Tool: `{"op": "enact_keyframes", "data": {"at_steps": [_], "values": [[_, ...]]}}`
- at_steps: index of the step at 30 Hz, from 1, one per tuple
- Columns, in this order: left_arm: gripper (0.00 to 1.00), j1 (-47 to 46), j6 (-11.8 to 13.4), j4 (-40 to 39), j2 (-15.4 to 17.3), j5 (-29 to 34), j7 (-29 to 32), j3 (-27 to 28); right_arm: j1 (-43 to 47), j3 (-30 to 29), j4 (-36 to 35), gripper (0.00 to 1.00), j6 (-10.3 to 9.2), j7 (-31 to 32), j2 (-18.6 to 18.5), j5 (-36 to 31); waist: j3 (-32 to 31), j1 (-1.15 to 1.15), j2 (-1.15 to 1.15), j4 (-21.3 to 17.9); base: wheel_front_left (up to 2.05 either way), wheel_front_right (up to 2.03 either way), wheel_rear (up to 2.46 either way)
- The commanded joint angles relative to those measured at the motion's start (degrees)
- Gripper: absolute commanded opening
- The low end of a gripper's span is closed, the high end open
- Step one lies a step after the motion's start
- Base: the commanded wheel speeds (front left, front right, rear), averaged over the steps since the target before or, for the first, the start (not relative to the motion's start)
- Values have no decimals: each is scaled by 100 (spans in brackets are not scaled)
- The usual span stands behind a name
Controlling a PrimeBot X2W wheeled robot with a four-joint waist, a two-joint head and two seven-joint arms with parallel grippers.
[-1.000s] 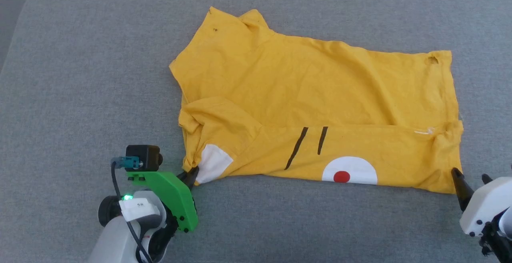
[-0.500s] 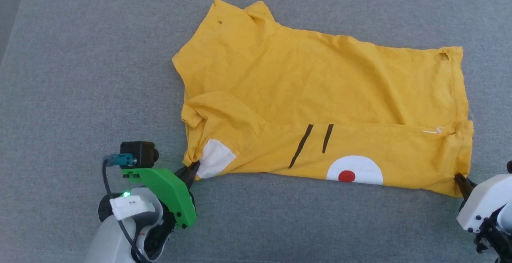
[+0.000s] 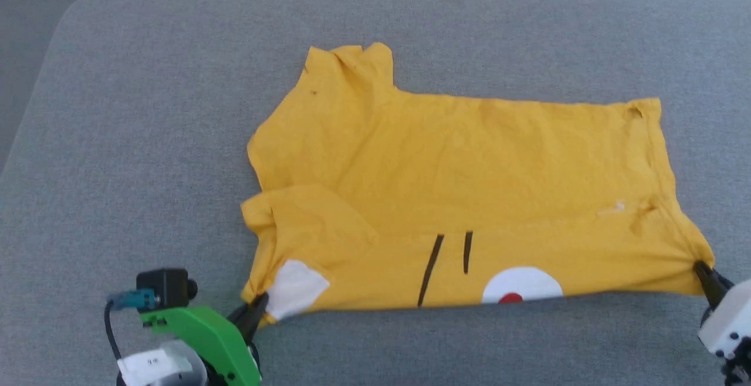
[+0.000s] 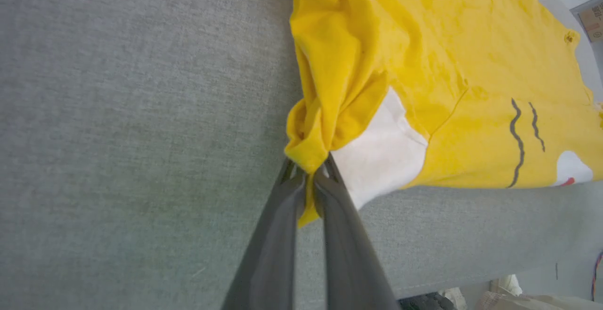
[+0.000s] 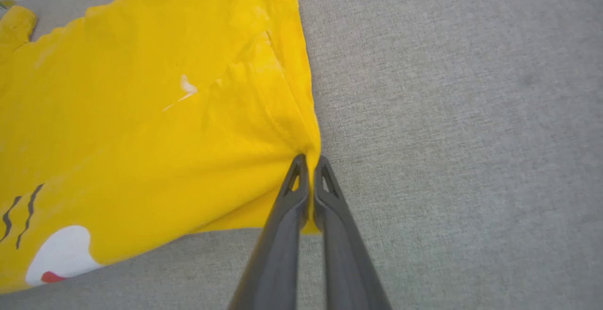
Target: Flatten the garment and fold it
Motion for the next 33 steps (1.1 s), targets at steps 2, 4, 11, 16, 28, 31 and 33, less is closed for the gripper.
{"op": "enact_keyframes", "data": {"at_steps": [2,4,11,16,28,31,33], "values": [[0,303,84,-209,58,-118,124,22,214,-115,-119,0,-10,47,-11,114,-40,0,0,8,0,0,0],[0,502,137,-392,35,-177,205,4,366,-188,-184,0,-10,83,-11,194,-43,0,0,23,0,0,0],[0,844,228,-439,-89,-317,280,-62,745,-227,-115,0,-10,74,-11,222,-63,0,0,62,0,0,0],[0,770,206,-20,-178,-327,83,-38,715,-73,241,0,-10,-134,-11,267,-133,0,0,42,0,0,0],[100,391,14,17,-203,-198,-728,182,490,-139,101,100,-10,-552,-11,231,-232,0,0,58,0,0,0],[100,299,21,-391,-144,39,-1194,346,363,-123,-376,100,-10,-844,-11,143,-207,0,0,63,0,0,0],[100,156,29,-634,-142,374,-1765,433,262,5,-727,100,-10,-1250,-11,-126,-182,0,0,70,0,0,0]]}}
